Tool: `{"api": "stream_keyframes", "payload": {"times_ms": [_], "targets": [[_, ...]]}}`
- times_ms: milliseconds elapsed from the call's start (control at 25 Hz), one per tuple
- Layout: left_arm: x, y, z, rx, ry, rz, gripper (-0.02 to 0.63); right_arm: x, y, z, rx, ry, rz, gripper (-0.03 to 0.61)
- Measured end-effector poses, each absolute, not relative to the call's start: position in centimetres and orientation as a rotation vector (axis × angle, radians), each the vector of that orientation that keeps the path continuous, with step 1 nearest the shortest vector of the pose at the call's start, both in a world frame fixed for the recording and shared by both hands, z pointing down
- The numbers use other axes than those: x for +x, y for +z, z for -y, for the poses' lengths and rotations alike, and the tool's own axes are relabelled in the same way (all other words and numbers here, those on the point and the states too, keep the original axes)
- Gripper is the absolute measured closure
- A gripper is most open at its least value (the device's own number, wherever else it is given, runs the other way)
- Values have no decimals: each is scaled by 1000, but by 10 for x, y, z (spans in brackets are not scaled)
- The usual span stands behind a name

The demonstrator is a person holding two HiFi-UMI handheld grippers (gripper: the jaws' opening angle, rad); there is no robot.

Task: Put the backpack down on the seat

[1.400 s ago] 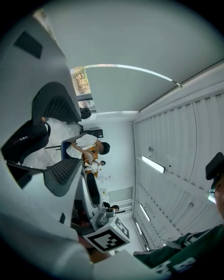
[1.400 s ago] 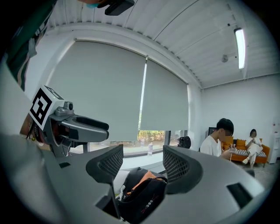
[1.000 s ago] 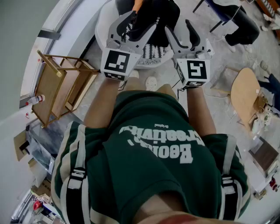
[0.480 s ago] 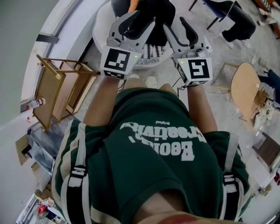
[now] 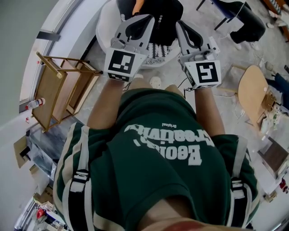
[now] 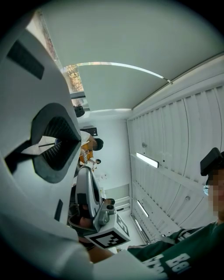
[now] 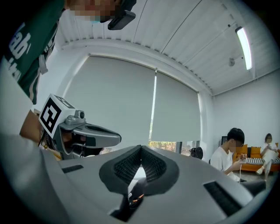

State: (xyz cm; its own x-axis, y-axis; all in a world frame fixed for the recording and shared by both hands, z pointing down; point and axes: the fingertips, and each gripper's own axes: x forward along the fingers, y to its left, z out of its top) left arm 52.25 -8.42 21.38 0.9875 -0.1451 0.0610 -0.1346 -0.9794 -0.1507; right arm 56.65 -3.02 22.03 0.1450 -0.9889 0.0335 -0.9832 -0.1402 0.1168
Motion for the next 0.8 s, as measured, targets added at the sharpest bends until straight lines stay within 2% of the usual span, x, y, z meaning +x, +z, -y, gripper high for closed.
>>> {"api": "stream_keyframes", "payload": {"times_ms": [800], "targets": [[517,220,79,-2989,-134,-185,595,559,222,27,2263,-138,1920,545]]}}
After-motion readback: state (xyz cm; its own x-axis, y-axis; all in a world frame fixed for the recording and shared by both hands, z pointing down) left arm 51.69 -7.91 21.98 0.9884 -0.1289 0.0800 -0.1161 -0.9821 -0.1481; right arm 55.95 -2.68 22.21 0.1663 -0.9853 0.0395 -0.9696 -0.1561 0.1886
